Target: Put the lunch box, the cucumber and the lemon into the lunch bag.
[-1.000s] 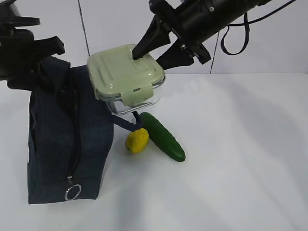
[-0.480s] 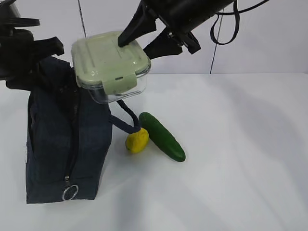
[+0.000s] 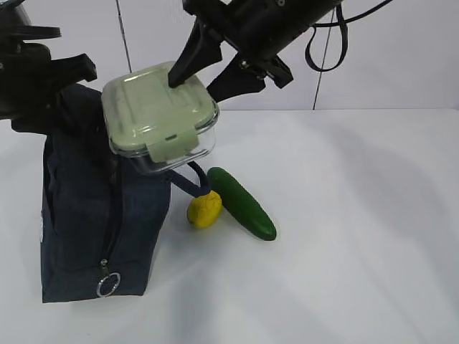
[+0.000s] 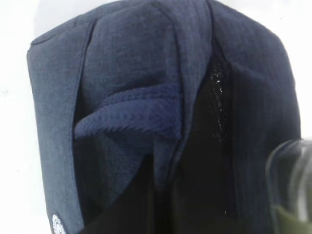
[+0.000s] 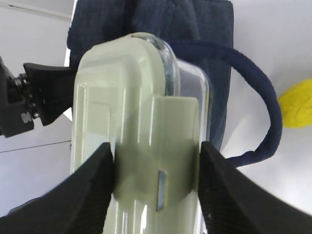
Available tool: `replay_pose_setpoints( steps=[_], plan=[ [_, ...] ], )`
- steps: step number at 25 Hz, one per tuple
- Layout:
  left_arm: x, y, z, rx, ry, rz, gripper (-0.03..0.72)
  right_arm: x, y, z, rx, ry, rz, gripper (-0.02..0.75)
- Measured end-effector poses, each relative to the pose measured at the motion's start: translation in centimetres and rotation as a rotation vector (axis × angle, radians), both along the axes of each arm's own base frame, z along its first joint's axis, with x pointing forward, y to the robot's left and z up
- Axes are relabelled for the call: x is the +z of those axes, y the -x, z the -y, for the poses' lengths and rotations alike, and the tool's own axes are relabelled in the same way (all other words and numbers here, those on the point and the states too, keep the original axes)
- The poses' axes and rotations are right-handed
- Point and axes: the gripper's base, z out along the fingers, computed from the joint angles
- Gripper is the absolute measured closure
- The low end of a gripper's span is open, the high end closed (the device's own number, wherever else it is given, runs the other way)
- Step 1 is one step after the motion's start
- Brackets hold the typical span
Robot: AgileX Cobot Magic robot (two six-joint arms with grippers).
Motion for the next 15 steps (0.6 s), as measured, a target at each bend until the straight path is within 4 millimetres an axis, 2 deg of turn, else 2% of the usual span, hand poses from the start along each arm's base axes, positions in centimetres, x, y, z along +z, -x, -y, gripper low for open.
replay_pose_setpoints(
  steps=[6, 15],
  plan=[
    [0.0, 0.0, 0.0, 0.001, 0.004, -0.002, 0.695, -0.5, 0.4, -1.4, 0.010, 0.021, 0.015, 0.336],
    [0.1, 0.1, 0.3, -0.002, 0.039, -0.011, 0.695, -3.7, -1.0, -2.1, -0.007, 0.096, 0.014, 0.336]
  ],
)
